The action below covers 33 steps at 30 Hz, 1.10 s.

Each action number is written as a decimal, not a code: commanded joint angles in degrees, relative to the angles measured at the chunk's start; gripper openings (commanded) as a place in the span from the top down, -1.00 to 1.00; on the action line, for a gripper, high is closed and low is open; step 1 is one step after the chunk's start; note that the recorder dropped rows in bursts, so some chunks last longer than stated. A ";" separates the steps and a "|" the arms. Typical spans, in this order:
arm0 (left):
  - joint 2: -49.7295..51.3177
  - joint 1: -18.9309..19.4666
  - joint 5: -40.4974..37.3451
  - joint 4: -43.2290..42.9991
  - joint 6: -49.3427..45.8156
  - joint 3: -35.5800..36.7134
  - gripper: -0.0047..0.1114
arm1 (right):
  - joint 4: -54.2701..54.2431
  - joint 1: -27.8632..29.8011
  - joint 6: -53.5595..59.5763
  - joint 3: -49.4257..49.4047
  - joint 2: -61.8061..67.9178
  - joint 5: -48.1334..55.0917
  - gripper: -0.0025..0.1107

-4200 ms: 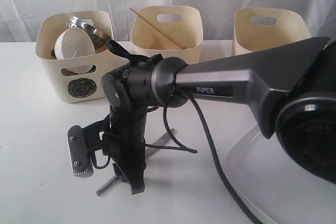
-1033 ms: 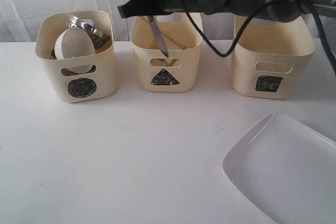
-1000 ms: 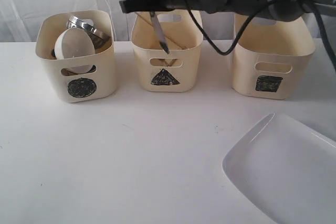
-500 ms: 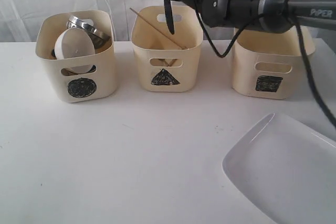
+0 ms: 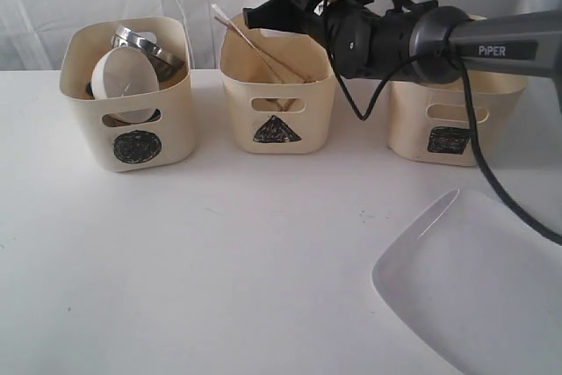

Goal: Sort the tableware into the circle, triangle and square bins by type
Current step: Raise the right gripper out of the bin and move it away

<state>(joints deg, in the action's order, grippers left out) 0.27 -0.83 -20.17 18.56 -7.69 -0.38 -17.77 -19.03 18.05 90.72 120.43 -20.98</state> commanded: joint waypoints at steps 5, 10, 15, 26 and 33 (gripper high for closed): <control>-0.27 0.14 -1.69 0.33 0.05 0.38 0.92 | -0.63 0.32 -0.26 -0.13 -6.43 10.23 0.29; -0.27 0.14 -1.69 0.33 0.05 0.38 0.92 | -0.13 0.32 -0.26 -0.13 -12.19 26.39 0.32; -0.27 0.14 -1.69 0.33 0.05 0.38 0.92 | 2.42 0.32 -0.26 -0.13 -15.93 40.20 0.77; -0.27 0.14 -1.69 0.33 0.05 0.38 0.92 | 5.82 2.48 -12.07 -0.13 -24.00 50.93 0.96; -0.27 0.14 -1.69 0.33 0.05 0.38 0.92 | 27.46 6.17 -30.93 -8.33 -34.79 60.70 0.96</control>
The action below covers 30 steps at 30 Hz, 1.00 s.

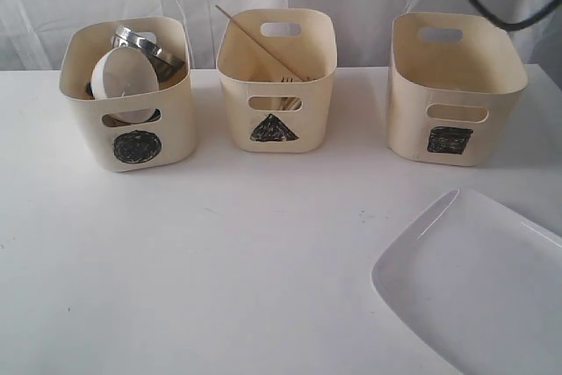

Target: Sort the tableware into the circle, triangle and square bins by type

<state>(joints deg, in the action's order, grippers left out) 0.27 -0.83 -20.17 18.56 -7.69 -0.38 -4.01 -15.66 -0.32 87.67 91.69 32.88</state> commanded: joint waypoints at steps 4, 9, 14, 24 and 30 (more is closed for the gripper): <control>-0.27 0.14 -1.69 0.33 0.05 0.38 0.92 | 28.84 6.51 -22.32 -14.48 -12.64 16.64 0.96; -0.27 0.14 -1.69 0.33 0.05 0.38 0.92 | 31.04 20.74 -26.93 -33.31 -23.57 18.66 0.96; -0.27 0.14 -1.69 0.33 0.05 0.38 0.92 | -3.32 42.42 -0.05 -45.45 -22.81 7.18 0.96; -0.27 0.14 -1.69 0.33 0.05 0.38 0.92 | -39.56 55.65 38.18 -45.45 -12.78 14.19 0.95; -0.27 0.14 -1.69 0.33 0.05 0.38 0.92 | -30.32 55.65 40.27 -45.97 -9.97 13.03 0.50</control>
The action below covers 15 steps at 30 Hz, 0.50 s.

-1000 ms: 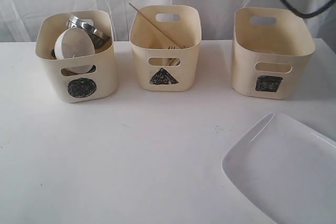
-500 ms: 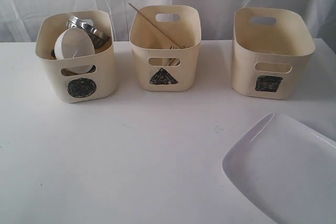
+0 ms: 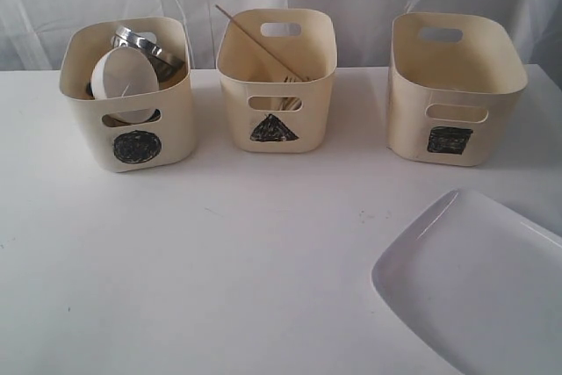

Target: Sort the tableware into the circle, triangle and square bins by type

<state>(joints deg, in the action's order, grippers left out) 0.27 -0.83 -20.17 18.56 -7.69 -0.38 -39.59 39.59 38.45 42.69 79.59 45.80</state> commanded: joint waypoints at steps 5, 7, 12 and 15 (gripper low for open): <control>-0.27 0.14 -1.69 0.33 0.05 0.38 0.92 | 12.87 0.40 1.50 -1.08 5.37 -3.23 -0.16; -0.27 0.14 -1.69 0.33 0.05 0.38 0.92 | 14.33 0.40 0.92 -1.08 5.76 -6.52 -0.16; -0.27 0.14 -1.69 0.33 0.05 0.38 0.92 | 15.08 0.40 -0.12 -1.08 6.15 -12.40 -0.16; -0.27 0.14 -1.69 0.33 0.05 0.38 0.92 | 15.08 0.40 -0.12 -1.08 7.49 -12.85 -0.16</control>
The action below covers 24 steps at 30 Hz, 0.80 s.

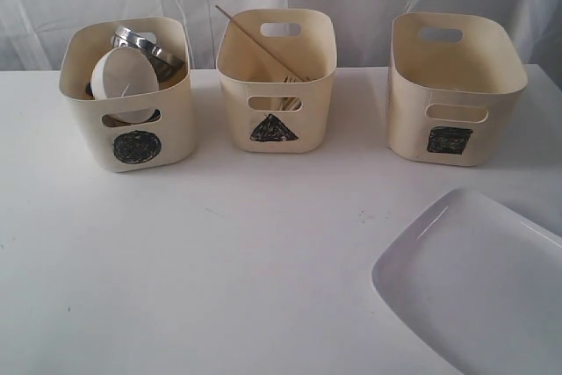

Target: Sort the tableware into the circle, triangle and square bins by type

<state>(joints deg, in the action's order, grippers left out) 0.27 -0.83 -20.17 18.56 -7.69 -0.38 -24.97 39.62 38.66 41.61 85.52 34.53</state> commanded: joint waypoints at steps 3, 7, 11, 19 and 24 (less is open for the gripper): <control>-0.27 0.14 -1.69 0.33 0.05 0.38 0.92 | 0.46 0.37 0.11 0.00 4.15 -1.92 -0.16; -0.27 0.14 -1.69 0.33 0.05 0.38 0.92 | 0.02 0.37 0.12 0.00 6.97 -4.03 -0.16; -0.27 0.14 -1.69 0.33 0.05 0.38 0.92 | -1.68 0.37 3.05 0.00 10.06 -4.81 -0.16; -0.27 0.14 -1.69 0.33 0.05 0.38 0.92 | -18.16 0.37 23.49 0.00 14.34 0.43 0.04; -0.27 0.14 -1.69 0.33 0.05 0.38 0.92 | -23.91 0.37 29.86 -0.44 16.86 1.57 0.11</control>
<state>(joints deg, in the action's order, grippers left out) 0.27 -0.83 -20.17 18.56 -7.69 -0.38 -46.32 39.72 64.52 41.71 100.27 34.81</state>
